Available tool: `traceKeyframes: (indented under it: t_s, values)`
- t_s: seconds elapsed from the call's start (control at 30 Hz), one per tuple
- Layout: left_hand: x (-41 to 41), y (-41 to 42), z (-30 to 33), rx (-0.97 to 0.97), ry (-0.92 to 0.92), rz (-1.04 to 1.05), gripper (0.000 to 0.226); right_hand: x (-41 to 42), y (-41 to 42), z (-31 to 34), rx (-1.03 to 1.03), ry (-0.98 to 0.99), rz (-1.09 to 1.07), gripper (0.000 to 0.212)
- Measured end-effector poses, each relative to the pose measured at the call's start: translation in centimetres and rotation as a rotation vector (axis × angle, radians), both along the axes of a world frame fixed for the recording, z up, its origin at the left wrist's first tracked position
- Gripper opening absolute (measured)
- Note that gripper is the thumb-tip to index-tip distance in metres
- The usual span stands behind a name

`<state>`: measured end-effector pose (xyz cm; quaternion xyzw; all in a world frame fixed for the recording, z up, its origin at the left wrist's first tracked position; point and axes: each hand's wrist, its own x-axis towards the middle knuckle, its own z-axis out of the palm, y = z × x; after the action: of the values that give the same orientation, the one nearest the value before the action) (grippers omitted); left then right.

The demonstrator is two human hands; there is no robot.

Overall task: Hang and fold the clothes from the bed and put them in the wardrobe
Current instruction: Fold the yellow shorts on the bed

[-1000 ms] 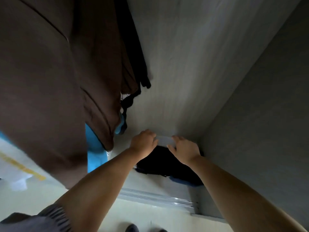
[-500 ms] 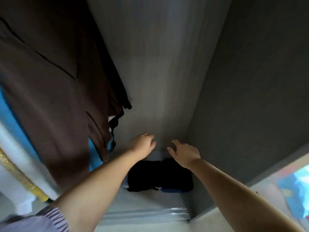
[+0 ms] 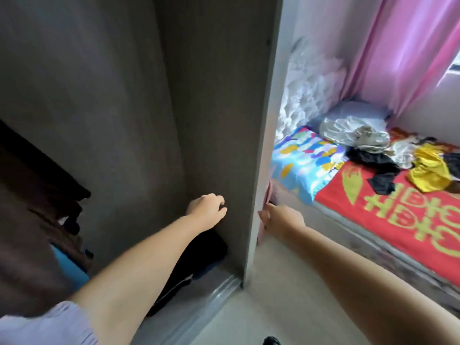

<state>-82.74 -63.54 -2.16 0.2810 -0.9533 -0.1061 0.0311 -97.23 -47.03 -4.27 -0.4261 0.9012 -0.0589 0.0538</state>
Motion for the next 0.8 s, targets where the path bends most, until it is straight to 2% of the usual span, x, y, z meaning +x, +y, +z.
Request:
traceKeyframes:
  t_s: [0.13,0.27,0.43,0.5,0.63,0.8]
  values:
    - [-5.4,6.2,0.9,0.009,-0.023,-0.209,0.029,-2.9,9.3,0.9,0.056,-0.001,-0.202,0.038]
    - [-11.8,13.8,1.5,-0.046,-0.132,-0.515,0.032,-6.2,18.3,1.7,0.189,0.072,-0.300,0.033]
    - [-21.1,23.8,2.4,-0.058,-0.113,-0.737,0.035,-10.7,29.7,1.5,0.192,-0.003,-0.518,0.032]
    - [-24.5,28.2,2.4,-0.031,-0.092,-0.801,0.035,-12.7,34.5,1.6,0.143,-0.037,-0.621,0.036]
    - [-30.0,35.8,1.7,0.009,-0.131,-0.864,0.036,-17.2,42.5,1.6,0.188,-0.055,-0.699,0.038]
    - [-36.6,40.8,1.3,0.042,-0.144,-0.871,0.036,-23.2,48.4,1.4,0.179,-0.070,-0.742,0.041]
